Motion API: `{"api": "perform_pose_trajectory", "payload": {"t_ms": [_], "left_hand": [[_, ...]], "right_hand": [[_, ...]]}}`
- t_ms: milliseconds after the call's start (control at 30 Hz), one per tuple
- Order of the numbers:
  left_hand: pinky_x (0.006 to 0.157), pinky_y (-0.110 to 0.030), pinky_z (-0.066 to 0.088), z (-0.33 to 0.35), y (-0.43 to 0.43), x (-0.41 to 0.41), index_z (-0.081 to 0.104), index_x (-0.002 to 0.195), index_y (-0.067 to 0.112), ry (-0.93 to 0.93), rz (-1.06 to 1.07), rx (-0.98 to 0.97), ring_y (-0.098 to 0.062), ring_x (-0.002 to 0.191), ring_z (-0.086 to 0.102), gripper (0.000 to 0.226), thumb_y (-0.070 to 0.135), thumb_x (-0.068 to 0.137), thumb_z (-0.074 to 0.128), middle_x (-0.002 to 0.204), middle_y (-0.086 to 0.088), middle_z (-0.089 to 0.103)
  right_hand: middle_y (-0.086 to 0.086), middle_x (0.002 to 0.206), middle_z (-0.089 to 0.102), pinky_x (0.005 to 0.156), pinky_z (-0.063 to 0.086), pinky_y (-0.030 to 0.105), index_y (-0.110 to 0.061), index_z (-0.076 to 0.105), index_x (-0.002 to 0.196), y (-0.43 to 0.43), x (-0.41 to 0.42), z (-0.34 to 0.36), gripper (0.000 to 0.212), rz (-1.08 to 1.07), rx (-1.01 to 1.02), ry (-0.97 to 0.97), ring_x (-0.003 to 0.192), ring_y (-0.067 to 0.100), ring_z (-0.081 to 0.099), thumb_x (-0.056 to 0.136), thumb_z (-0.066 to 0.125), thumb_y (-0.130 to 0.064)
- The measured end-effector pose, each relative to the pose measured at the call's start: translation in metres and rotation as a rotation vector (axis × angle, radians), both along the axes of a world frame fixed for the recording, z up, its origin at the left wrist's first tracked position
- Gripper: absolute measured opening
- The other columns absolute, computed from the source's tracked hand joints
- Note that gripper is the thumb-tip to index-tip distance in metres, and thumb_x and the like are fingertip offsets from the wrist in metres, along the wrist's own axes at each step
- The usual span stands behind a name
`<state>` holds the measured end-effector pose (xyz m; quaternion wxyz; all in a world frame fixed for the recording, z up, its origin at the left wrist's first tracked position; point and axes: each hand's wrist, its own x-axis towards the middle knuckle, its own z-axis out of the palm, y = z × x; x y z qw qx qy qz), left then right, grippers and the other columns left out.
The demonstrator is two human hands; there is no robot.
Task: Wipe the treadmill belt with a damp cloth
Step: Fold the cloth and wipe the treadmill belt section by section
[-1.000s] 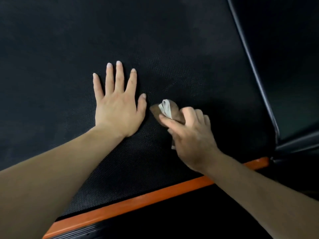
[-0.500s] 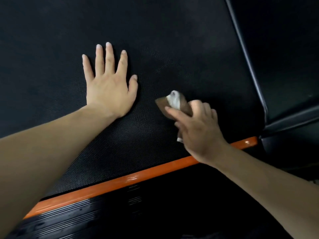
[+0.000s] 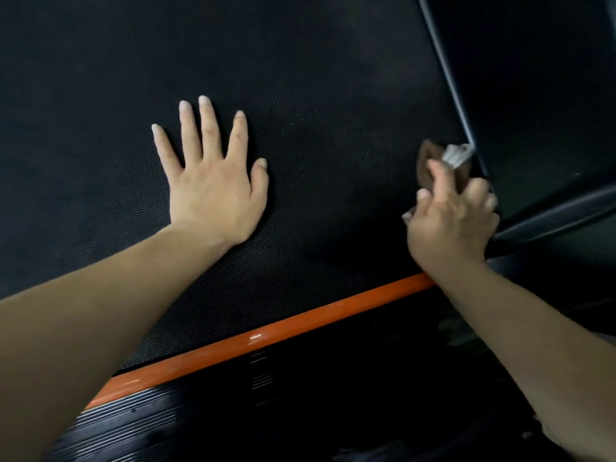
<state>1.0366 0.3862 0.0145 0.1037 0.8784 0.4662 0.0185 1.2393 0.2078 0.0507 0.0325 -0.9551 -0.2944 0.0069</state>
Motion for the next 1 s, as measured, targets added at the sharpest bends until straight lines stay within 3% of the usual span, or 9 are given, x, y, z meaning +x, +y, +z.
{"api": "perform_pose_trajectory", "payload": {"t_ms": [67,200,400,667,800,1000], "left_hand": [[0.122,-0.068,-0.005,0.001,0.000,0.000,0.018,0.161,0.017,-0.001,0.002,-0.004,-0.042,0.157,-0.005,0.068,0.050,0.103,0.022,0.170,-0.023,0.003],[0.121,-0.069,-0.005,0.003,0.001,0.000,0.020,0.161,0.016,-0.006,-0.005,-0.023,-0.043,0.157,-0.004,0.068,0.051,0.102,0.023,0.169,-0.024,0.005],[0.121,-0.068,-0.007,0.008,0.020,0.012,0.025,0.159,0.018,-0.027,-0.048,-0.043,-0.044,0.156,-0.003,0.068,0.051,0.100,0.026,0.169,-0.025,0.007],[0.122,-0.067,-0.006,0.004,0.042,0.054,0.021,0.161,0.020,0.002,-0.024,-0.029,-0.047,0.155,-0.007,0.068,0.053,0.102,0.027,0.169,-0.026,0.002],[0.122,-0.068,-0.007,0.000,0.042,0.054,0.013,0.163,0.029,0.015,-0.028,-0.011,-0.045,0.156,-0.010,0.067,0.058,0.102,0.019,0.170,-0.023,-0.003],[0.121,-0.068,-0.007,-0.001,0.042,0.054,0.008,0.163,0.034,0.047,-0.033,-0.009,-0.044,0.156,-0.012,0.072,0.068,0.099,0.014,0.171,-0.019,-0.006]], "right_hand": [[0.023,0.128,0.043,0.094,0.038,0.053,-0.029,0.042,0.143,0.002,0.000,0.001,0.047,-0.060,-0.008,-0.001,0.114,0.044,0.043,0.097,0.054,-0.027],[0.021,0.124,0.044,0.091,0.039,0.052,-0.030,0.041,0.145,-0.010,-0.006,0.002,0.050,0.100,-0.052,-0.060,0.108,0.041,0.044,0.097,0.055,-0.028],[0.023,0.132,0.041,0.101,0.034,0.054,-0.026,0.040,0.143,0.013,0.009,-0.003,0.045,-0.137,0.014,-0.055,0.119,0.042,0.041,0.098,0.050,-0.025],[0.021,0.129,0.042,0.096,0.035,0.052,-0.026,0.042,0.143,0.028,0.028,-0.007,0.044,0.057,0.063,-0.037,0.113,0.041,0.042,0.099,0.047,-0.025],[0.018,0.122,0.042,0.092,0.035,0.050,-0.027,0.041,0.144,0.012,0.013,-0.006,0.045,0.125,0.042,-0.034,0.106,0.037,0.042,0.099,0.044,-0.027],[0.014,0.139,0.035,0.104,0.029,0.046,-0.034,0.038,0.142,0.128,0.068,-0.009,0.045,0.078,0.073,0.028,0.124,0.034,0.036,0.099,0.048,-0.031]]}}
